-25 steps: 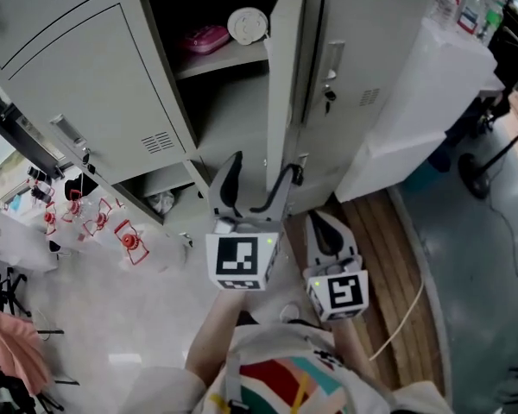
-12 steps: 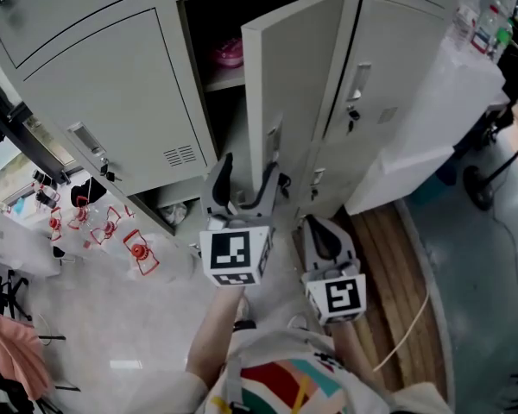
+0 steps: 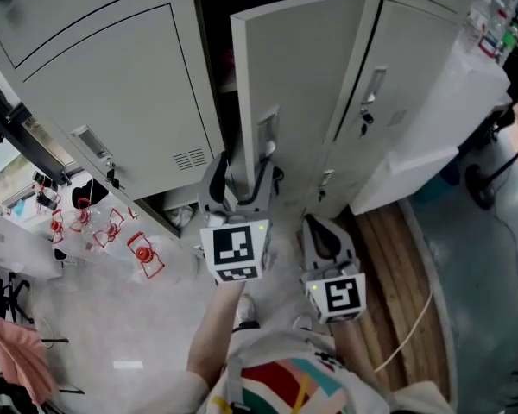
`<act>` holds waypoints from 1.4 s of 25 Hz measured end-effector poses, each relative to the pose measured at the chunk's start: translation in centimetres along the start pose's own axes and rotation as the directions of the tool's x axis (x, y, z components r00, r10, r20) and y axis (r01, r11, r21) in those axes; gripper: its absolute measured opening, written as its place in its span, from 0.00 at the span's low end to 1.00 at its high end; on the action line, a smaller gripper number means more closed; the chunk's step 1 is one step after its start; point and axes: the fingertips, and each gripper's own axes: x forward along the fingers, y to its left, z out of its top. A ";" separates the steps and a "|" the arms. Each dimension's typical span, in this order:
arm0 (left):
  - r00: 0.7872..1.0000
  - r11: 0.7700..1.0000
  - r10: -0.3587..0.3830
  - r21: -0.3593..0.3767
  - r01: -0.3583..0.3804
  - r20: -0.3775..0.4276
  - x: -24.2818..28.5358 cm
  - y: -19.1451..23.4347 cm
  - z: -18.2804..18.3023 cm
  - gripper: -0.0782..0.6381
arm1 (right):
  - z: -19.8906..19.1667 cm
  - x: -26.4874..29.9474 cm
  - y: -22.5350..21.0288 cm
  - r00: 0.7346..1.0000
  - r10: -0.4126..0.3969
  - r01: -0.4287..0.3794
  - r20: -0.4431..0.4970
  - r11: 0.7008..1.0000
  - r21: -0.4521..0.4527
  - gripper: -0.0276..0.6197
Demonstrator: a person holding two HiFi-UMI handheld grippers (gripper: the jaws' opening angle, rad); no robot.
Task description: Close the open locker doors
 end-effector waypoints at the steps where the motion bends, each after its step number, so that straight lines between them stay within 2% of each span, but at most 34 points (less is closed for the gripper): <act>1: 1.000 1.000 0.008 -0.003 -0.008 -0.002 0.0 0.5 -0.2 0.53 | 0.0 0.1 0.2 1.000 0.001 -0.001 0.000 1.000 -0.004 0.05; 5: 0.998 0.998 0.060 0.005 -0.060 0.000 0.1 2.0 -0.4 0.53 | -0.1 0.4 0.3 1.000 -0.006 0.006 -0.010 1.000 -0.004 0.05; 9: 0.999 0.999 0.033 0.013 -0.033 -0.012 0.2 1.9 -0.7 0.53 | -0.1 0.5 0.3 1.000 -0.014 0.014 -0.009 1.000 -0.009 0.05; 10: 1.000 1.000 0.024 0.016 -0.023 -0.010 0.0 1.8 -0.5 0.46 | -0.1 0.5 0.4 1.000 -0.016 0.016 -0.010 1.000 -0.012 0.05; 11: 1.000 1.000 0.014 0.017 -0.014 -0.001 -0.2 1.5 -0.2 0.33 | -0.1 0.5 0.4 1.000 -0.016 0.016 -0.013 1.000 -0.015 0.05; 12: 1.000 1.000 0.002 0.013 -0.003 0.012 -0.4 1.2 0.3 0.28 | -0.1 0.5 0.4 1.000 -0.016 0.016 -0.015 1.000 -0.017 0.05; 15: 0.999 1.000 -0.025 -0.016 0.025 0.042 -0.4 0.0 1.5 0.28 | -0.2 0.3 0.3 1.000 -0.016 0.016 -0.021 1.000 -0.019 0.05; 19: 0.999 1.000 -0.012 0.013 0.012 0.035 -0.3 0.4 1.4 0.27 | -0.3 0.0 0.1 1.000 -0.017 0.016 -0.018 1.000 -0.024 0.05; 23: 0.998 1.000 -0.019 0.010 0.018 0.052 -0.8 0.0 2.0 0.26 | -0.5 -0.2 0.0 1.000 -0.012 0.012 -0.027 1.000 -0.016 0.05; 27: 1.000 1.000 -0.013 0.008 0.013 0.024 -0.2 -0.5 1.4 0.26 | -0.5 -0.3 0.3 1.000 0.001 -0.001 -0.022 1.000 -0.019 0.05; 32: 1.000 0.999 -0.004 0.044 0.004 0.004 0.8 -0.2 0.6 0.26 | -1.1 -0.4 -0.2 0.999 -0.005 0.004 -0.044 1.000 -0.012 0.05; 35: 1.000 1.000 -0.004 0.002 0.004 -0.020 1.3 0.2 0.0 0.28 | -1.3 -0.4 -0.4 0.999 -0.009 0.008 -0.050 1.000 -0.016 0.05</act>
